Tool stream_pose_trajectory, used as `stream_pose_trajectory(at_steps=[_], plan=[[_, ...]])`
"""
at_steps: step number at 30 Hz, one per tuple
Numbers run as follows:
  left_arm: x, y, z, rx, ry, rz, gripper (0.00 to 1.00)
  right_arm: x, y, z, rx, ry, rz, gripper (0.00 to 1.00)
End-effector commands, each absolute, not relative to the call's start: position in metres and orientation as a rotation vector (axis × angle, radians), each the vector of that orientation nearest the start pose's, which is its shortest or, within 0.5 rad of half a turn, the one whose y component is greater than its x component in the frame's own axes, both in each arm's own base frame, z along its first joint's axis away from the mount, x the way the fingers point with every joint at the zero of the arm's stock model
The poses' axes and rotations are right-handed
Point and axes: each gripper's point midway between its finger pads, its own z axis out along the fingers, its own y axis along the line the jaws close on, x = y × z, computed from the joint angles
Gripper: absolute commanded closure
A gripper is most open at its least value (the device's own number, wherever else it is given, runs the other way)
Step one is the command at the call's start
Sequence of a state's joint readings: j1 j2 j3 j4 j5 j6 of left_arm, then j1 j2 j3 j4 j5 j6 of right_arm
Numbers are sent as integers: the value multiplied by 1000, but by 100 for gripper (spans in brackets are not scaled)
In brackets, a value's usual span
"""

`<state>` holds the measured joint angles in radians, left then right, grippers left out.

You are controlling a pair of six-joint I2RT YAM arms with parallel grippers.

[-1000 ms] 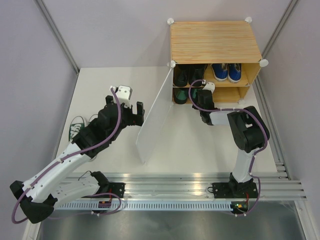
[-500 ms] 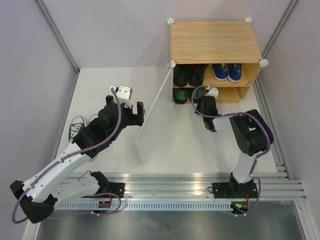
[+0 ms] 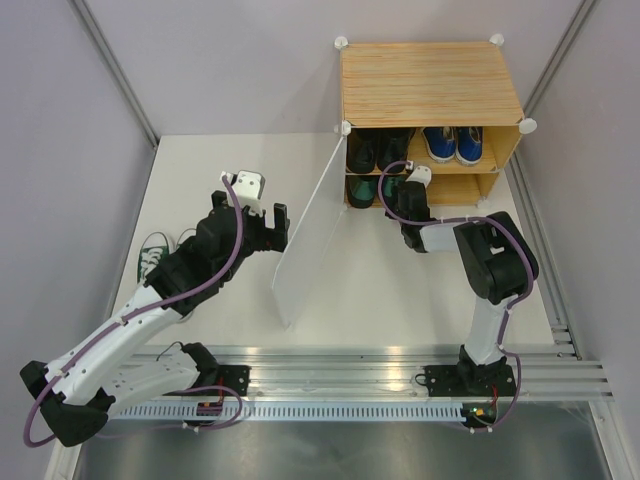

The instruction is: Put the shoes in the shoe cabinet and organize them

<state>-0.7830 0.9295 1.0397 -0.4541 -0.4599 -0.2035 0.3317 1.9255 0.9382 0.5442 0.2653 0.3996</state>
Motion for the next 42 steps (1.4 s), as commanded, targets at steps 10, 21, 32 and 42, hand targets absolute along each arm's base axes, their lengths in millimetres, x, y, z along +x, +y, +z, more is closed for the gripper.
stream_pose_trajectory(at_steps=[10, 21, 32, 42], plan=[[268, -171, 299, 265, 1838, -252, 0, 460, 173, 82, 158, 1899, 423, 92], [267, -170, 302, 261, 1831, -252, 0, 471, 208, 75, 100, 1925, 562, 91], [267, -170, 301, 262, 1832, -249, 0, 497, 214, 78, 147, 1897, 553, 93], [268, -169, 299, 261, 1837, -237, 0, 493, 207, 83, 137, 1899, 510, 93]])
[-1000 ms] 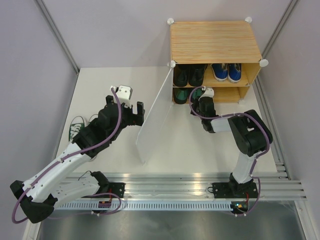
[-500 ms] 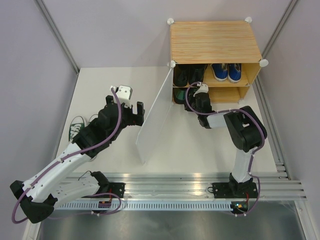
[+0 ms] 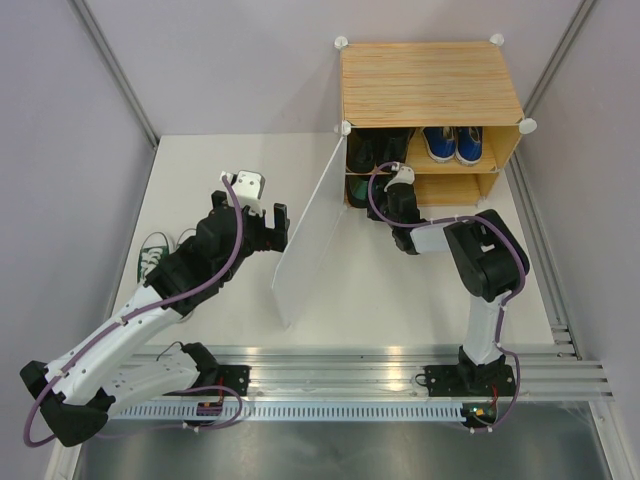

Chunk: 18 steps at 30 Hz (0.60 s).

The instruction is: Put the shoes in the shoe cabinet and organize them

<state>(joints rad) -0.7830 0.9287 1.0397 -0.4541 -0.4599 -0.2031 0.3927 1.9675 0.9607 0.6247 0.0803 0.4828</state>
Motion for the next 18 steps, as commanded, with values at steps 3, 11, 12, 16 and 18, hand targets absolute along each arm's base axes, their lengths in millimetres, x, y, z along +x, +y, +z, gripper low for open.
stream_pose_trajectory(at_steps=[3, 11, 12, 16, 18], plan=[[269, -168, 297, 260, 1840, -228, 0, 499, 206, 83, 127, 1908, 481, 93], [272, -163, 297, 243, 1837, -191, 0, 500, 212, 91, 96, 1911, 507, 95], [272, -163, 298, 239, 1835, -192, 0, 496, 213, 92, 90, 1912, 519, 95], [273, -161, 297, 231, 1836, -182, 0, 469, 211, 83, 85, 1927, 559, 95], [274, -160, 296, 227, 1835, -174, 0, 459, 209, 88, 95, 1918, 585, 95]])
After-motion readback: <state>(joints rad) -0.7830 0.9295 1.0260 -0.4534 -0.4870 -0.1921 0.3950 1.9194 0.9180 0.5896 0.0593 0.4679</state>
